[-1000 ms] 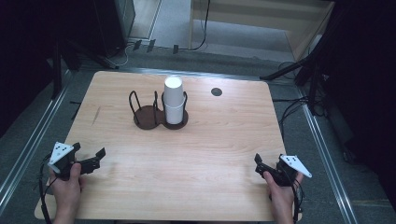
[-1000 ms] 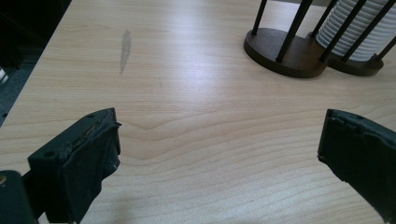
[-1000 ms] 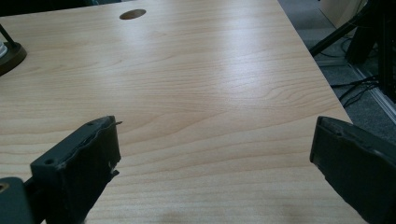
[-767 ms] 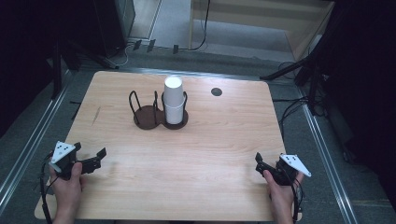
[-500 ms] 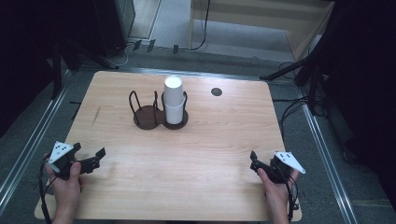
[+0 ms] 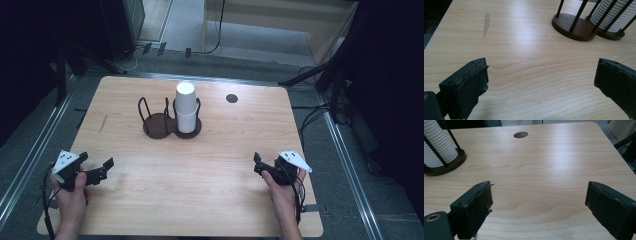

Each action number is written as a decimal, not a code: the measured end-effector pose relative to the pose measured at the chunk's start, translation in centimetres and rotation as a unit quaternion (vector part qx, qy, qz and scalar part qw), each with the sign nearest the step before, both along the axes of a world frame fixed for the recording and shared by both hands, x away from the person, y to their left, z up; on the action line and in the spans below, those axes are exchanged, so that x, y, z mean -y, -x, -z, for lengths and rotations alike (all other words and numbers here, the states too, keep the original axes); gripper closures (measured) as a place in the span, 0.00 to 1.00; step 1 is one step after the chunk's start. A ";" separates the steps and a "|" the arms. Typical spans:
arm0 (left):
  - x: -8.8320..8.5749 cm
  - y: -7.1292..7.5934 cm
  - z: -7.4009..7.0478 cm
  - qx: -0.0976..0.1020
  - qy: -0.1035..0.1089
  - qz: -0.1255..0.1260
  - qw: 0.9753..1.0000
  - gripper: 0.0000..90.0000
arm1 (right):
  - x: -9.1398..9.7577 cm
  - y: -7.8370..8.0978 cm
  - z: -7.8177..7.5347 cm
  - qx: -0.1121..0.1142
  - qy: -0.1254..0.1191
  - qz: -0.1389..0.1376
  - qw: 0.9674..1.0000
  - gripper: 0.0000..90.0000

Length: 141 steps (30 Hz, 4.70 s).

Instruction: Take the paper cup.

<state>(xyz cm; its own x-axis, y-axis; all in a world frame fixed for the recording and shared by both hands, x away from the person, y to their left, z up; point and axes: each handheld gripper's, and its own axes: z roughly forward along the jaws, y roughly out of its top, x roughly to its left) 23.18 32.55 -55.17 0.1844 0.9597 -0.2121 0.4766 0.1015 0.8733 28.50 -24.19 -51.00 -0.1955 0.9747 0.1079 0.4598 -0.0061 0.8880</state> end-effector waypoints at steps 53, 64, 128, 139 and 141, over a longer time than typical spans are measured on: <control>0.0 -0.3 0.0 0.001 0.003 0.006 1.000 0.00 | -16.6 -6.1 -5.4 0.027 -0.009 -0.106 0.994 0.17; 0.0 -0.3 0.0 -0.001 0.004 0.009 1.000 0.00 | -20.1 -8.1 -6.2 0.026 -0.007 -0.123 0.992 0.18; -0.2 -0.5 0.1 -0.002 0.018 0.016 1.000 0.00 | -24.5 -12.9 -6.5 0.054 -0.011 -0.085 0.995 0.29; -0.2 -0.5 0.1 -0.001 0.019 0.016 1.000 0.00 | -25.1 -12.8 -8.0 0.070 -0.005 -0.092 0.993 0.29; -0.2 -0.5 0.1 -0.001 0.019 0.015 1.000 0.00 | -25.2 -12.8 -8.3 0.073 0.003 -0.087 0.994 0.29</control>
